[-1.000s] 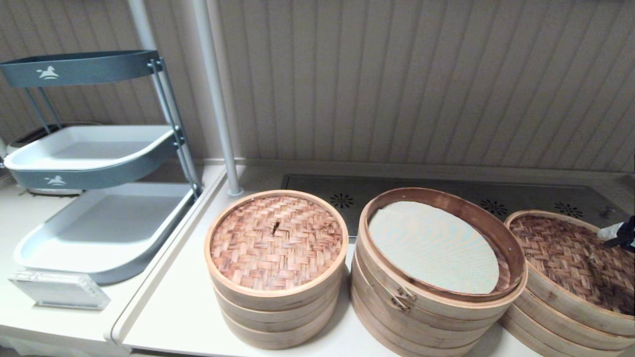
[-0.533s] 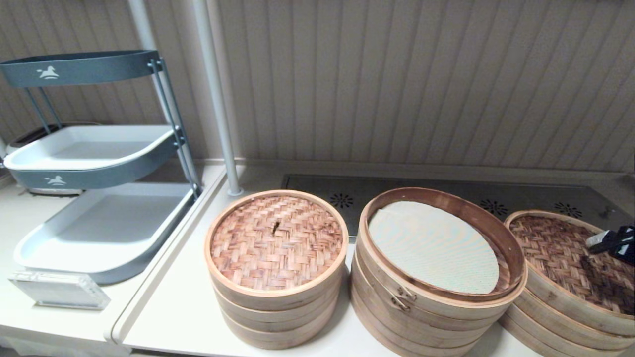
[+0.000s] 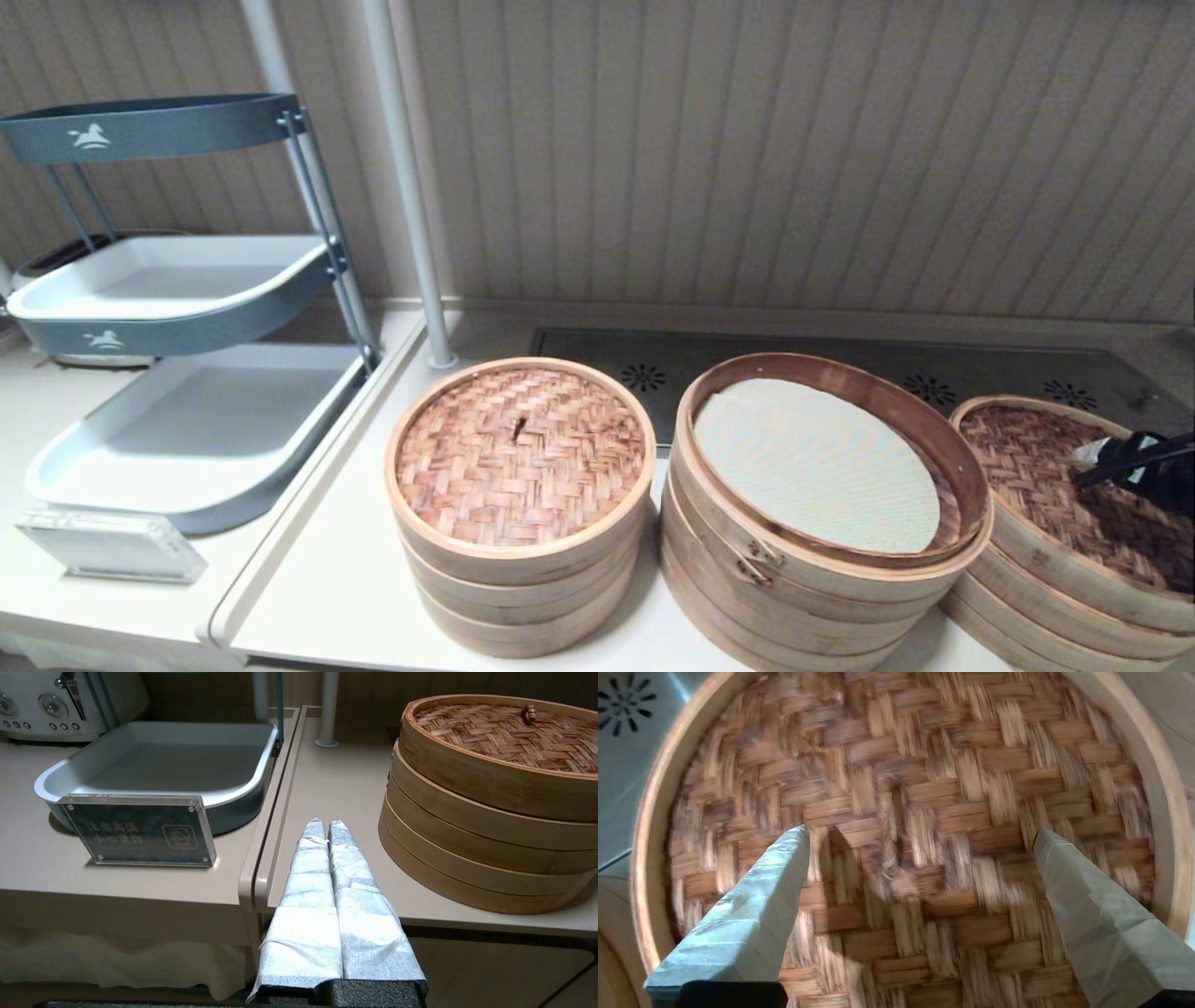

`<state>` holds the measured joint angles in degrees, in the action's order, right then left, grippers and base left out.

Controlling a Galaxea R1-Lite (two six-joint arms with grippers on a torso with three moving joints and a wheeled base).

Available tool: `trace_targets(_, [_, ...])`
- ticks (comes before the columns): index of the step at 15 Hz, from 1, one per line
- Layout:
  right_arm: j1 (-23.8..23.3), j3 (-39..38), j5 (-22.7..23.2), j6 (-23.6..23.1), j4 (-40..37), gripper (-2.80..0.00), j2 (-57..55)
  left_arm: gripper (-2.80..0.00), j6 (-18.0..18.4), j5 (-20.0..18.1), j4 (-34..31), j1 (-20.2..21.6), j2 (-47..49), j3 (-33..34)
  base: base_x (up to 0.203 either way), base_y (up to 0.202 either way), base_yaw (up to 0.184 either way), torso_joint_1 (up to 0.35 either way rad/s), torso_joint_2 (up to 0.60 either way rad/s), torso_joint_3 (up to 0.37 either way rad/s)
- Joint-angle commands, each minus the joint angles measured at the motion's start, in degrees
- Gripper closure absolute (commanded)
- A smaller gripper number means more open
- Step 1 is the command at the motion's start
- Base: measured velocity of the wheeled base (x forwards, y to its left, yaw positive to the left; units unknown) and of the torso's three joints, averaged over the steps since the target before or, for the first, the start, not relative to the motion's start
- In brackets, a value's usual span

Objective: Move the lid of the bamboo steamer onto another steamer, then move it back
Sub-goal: Pick up the steamer

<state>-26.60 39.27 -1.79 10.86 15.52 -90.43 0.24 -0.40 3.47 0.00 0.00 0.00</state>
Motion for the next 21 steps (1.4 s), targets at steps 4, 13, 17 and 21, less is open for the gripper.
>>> trace_targets(4, [1.29,0.11,-0.05,-0.41,0.13,-2.80,-0.19,0.00,0.02,-0.04,0.04,0.00,-0.09,1.41,0.000,0.000,0.000,0.000,0.00,0.000])
trace_targets(13, [1.91,0.37,-0.15,-4.79,0.14,-2.80,-0.80,0.00,0.02,-0.03,0.04,0.00,-0.17,1.41,0.000,0.000,0.000,0.000,0.00,0.000])
trace_targets(17, [1.90,0.20,-1.11,-6.03,0.92,-2.80,-1.33,0.00,0.02,-0.04,0.04,0.00,-0.09,1.41,0.000,0.000,0.000,0.000,0.00,0.000])
trace_targets(21, [1.73,0.10,-1.25,-6.11,2.36,-2.80,-2.50,0.00,0.02,0.03,0.04,0.00,-0.09,1.41,0.000,0.000,0.000,0.000,0.00,0.000])
